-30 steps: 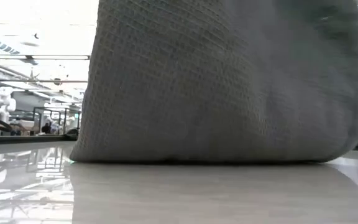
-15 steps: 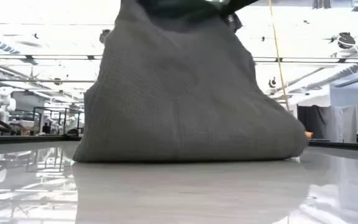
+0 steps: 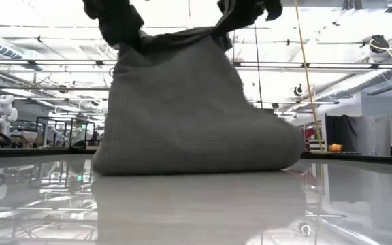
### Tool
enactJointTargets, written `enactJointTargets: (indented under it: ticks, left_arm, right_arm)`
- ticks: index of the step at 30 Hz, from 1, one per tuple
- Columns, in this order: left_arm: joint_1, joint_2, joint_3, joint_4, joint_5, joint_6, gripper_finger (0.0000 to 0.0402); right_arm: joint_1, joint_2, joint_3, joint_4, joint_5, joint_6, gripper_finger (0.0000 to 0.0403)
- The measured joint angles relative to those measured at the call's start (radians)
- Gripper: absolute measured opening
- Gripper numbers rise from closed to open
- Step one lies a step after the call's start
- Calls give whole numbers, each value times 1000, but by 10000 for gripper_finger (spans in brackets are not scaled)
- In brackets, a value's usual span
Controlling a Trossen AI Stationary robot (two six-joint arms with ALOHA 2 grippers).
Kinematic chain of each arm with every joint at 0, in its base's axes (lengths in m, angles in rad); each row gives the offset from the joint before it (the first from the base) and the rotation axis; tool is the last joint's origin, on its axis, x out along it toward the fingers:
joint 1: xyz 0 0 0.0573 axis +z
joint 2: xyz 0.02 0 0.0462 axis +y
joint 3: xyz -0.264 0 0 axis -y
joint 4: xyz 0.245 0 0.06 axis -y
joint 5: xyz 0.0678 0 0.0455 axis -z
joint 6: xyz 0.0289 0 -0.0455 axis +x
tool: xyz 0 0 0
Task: Roll towel
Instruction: Fold the dark gray towel
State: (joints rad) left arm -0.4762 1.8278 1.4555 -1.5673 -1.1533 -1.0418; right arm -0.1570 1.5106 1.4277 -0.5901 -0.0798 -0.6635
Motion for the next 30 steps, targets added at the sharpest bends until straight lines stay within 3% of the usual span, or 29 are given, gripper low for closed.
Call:
enactJointTargets:
  ticks: [11,17,22,25,30]
  left_arm:
    - [131,-151,-292,174,90,-2,7]
    - [230,-181,-444,475,174,237,8]
    - [332,-180,-523,648,204,377,9]
    - [384,-180,-538,661,206,398,9]
    - [376,-218,-538,695,185,464,9]
  right_arm:
    - [-134,215,0,138,-113,-82,0]
    - [-197,311,0,187,-117,-85,0]
    - [-241,358,0,206,-121,-65,0]
    - [-250,366,0,217,-134,-59,0]
    - [-239,320,0,167,-132,-98,0]
